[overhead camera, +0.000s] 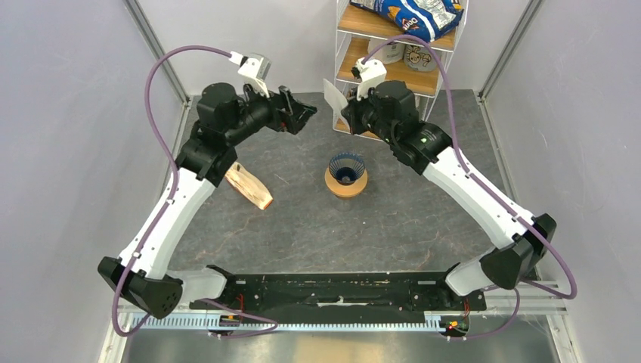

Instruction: Place the coffee filter in the dripper

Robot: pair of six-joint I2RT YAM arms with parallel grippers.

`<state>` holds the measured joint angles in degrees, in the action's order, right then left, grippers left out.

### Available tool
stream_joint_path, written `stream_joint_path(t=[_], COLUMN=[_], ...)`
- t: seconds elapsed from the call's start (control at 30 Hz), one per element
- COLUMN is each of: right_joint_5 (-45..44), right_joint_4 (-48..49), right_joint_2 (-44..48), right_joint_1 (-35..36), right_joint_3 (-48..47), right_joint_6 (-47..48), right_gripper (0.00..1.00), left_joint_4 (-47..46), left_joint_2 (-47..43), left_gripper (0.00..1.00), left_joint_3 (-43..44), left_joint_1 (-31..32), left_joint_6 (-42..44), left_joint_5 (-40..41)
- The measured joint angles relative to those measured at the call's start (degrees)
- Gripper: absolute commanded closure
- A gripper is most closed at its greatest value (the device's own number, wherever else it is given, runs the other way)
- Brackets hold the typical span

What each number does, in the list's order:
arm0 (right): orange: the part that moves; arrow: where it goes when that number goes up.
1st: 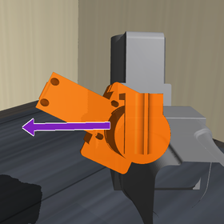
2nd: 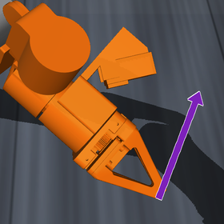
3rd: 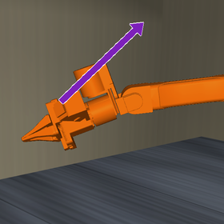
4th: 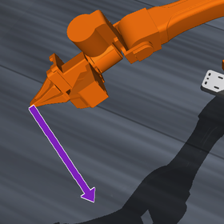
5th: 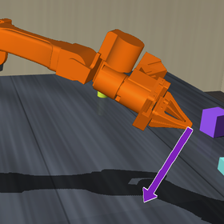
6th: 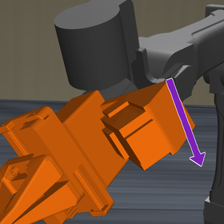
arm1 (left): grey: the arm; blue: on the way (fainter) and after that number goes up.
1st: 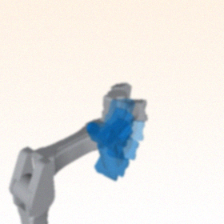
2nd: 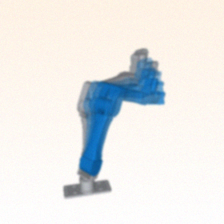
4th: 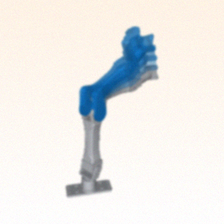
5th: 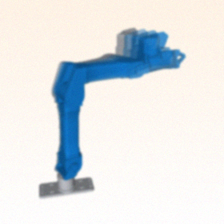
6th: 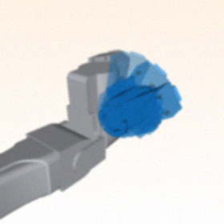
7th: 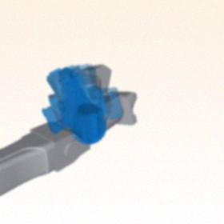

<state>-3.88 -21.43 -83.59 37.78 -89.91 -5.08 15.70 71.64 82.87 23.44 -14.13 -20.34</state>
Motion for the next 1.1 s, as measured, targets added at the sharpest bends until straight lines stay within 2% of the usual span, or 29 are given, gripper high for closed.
stream_joint_path(t=[0.2, 0.37, 0.6, 0.7, 0.8, 0.93, 1.07, 1.1], right_joint_5=[-9.16, -11.32, -12.0, -12.68, -13.57, -14.21, -14.21, -14.21], right_joint_4=[0.13, -0.04, 0.42, 0.42, 0.42, 0.42, 0.46, 0.46], right_joint_2=[-5.42, -6.6, -6.6, -6.6, -6.6, -6.6, -6.6, -6.6], right_joint_1=[2.29, 3.8, 4.61, 4.61, 4.59, 4.59, 4.59, 4.59], right_joint_3=[-4.33, -4.68, -4.68, -4.68, -4.74, -4.76, -4.76, -4.76], right_joint_6=[-7.58, -10.14, -10.88, -11.17, -11.47, -11.91, -12.2, -12.31], right_gripper=[1.0, 1.0, 1.0, 1.0, 1.0, 1.0, 1.0, 1.0], left_joint_4=[0.0, 2.64, 5.2, 5.57, 6.21, 7.43, 8.66, 8.72], left_joint_2=[2.32, 7.91, 10.21, 10.51, 10.64, 11.02, 11.69, 11.91], left_gripper=[0.08, 0.07, 0.07, 0.12, 0.24, 0.34, 0.38, 0.36], left_joint_3=[3.26, 9.46, 10.4, 10.4, 10.4, 10.4, 10.4, 10.4], left_joint_1=[6.21, 7.93, 12.04, 13.09, 13.53, 13.66, 13.66, 13.66], left_joint_6=[-5.16, -6.19, -5.25, -4.42, -3.72, -2.84, -2.58, -2.49], left_joint_5=[11.19, 17.38, 23.91, 26.29, 28.41, 31.06, 32.48, 32.63])
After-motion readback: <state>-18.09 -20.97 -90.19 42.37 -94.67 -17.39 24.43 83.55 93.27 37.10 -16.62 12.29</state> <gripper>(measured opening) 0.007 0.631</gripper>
